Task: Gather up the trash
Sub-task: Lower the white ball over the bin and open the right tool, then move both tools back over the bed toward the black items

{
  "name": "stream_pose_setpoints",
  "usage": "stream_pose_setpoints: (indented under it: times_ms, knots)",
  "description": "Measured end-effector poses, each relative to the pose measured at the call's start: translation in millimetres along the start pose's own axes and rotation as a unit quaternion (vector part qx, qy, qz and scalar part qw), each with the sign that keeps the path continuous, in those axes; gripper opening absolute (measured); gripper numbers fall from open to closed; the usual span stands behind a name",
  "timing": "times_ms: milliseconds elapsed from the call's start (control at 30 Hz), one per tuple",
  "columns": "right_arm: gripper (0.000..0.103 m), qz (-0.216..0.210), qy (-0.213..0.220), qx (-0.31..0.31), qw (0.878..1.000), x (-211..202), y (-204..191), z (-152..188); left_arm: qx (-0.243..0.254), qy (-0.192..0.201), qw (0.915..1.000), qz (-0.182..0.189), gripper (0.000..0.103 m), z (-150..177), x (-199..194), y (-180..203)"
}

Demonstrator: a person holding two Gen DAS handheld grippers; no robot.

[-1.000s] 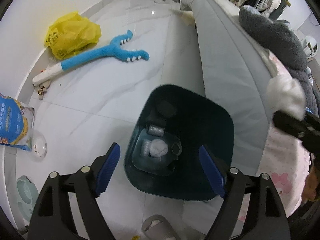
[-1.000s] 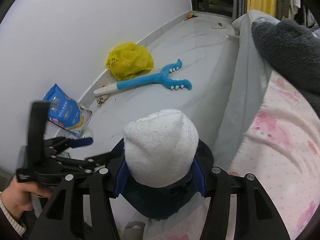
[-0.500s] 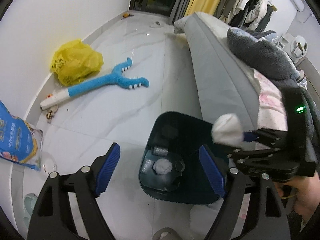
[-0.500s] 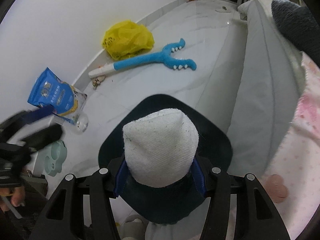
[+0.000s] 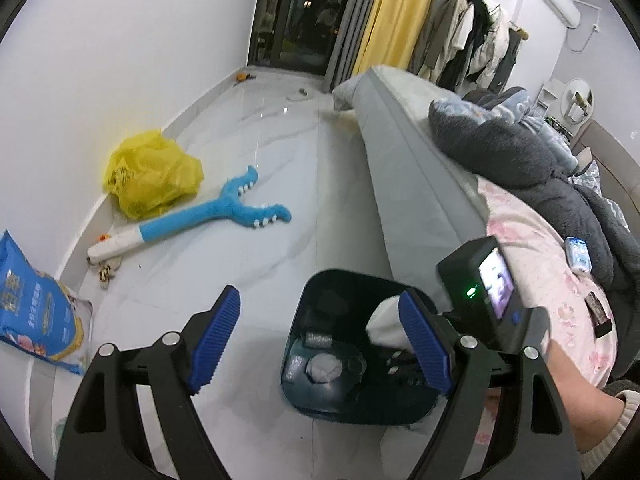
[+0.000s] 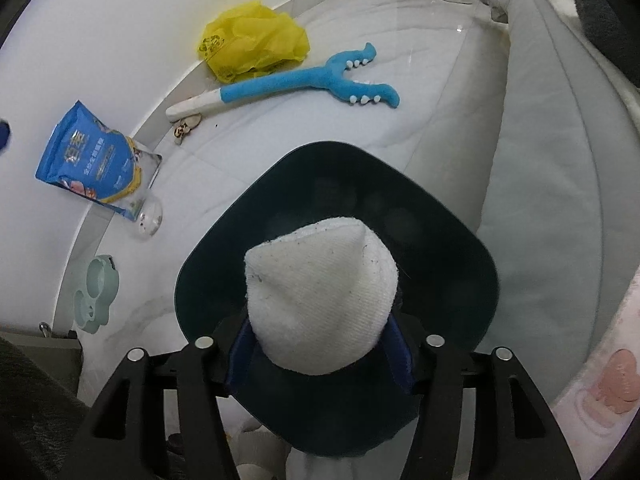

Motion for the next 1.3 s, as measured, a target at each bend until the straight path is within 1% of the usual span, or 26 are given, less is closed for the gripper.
stream_pose_setpoints:
  times_ms: [133, 200, 267, 300, 367, 533, 700, 867, 1100, 1300]
  knots:
    - [0.078, -0.006, 0.004, -0.003, 1.0, -3.7, -2.0, 1.6, 0.022, 0.034, 0.9992, -0.004, 0.087, -7.5, -12.7, 10.7]
    - [0.081, -0.005, 0.008, -0.005, 1.0, -7.7, -2.4, 2.9, 0.03, 0.047, 0.9985, -0.002, 0.088, -11.2, -18.3, 15.2]
    - [0.083, -0.005, 0.014, -0.004, 1.0, -11.7, -1.9, 4.3, 0.035, 0.062, 0.9975, -0.001, 0.091, -14.8, -25.4, 21.6]
    - [0.086, -0.004, 0.016, -0.002, 1.0, -13.7, -1.0, 5.4, 0.037, 0.066, 0.9971, -0.002, 0.092, -15.6, -27.3, 22.6]
    - [0.087, 0.0, 0.024, 0.001, 1.0, -20.6, 0.8, 6.9, 0.041, 0.074, 0.9964, -0.004, 0.092, -17.9, -31.6, 27.1]
    - [0.091, 0.0, 0.063, 0.008, 0.998, -47.0, 7.9, 7.0, 0.039, 0.093, 0.9949, -0.009, 0.094, -23.2, -38.5, 32.4]
    - [0.094, 0.0, 0.103, 0.023, 0.994, -88.2, 21.9, 9.1, 0.035, 0.112, 0.993, -0.01, 0.096, -29.4, -44.2, 47.6]
    - [0.096, 0.014, 0.129, 0.041, 0.991, -128.7, 47.3, 18.1, 0.043, 0.115, 0.9924, 0.012, 0.097, -32.5, -45.4, 69.2]
    - [0.096, 0.049, 0.142, 0.071, 0.986, -170.3, 88.8, 39.9, 0.064, 0.116, 0.9901, 0.047, 0.098, -36.3, -46.4, 108.0]
    - [0.097, 0.065, 0.165, 0.11, 0.978, -209.1, 127.0, 62.3, 0.081, 0.107, 0.9887, 0.068, 0.099, -34.1, -41.8, 139.3]
Point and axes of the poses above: each gripper's, at about its wrist camera, not at the fingertips, and x roughly the way its jaws point, y to its right, z to its underside, the point moved 1 cm from there along x, roughly the way its jaws point, and after that the axes turned 7 degrees about y, right-handed, at the moved point
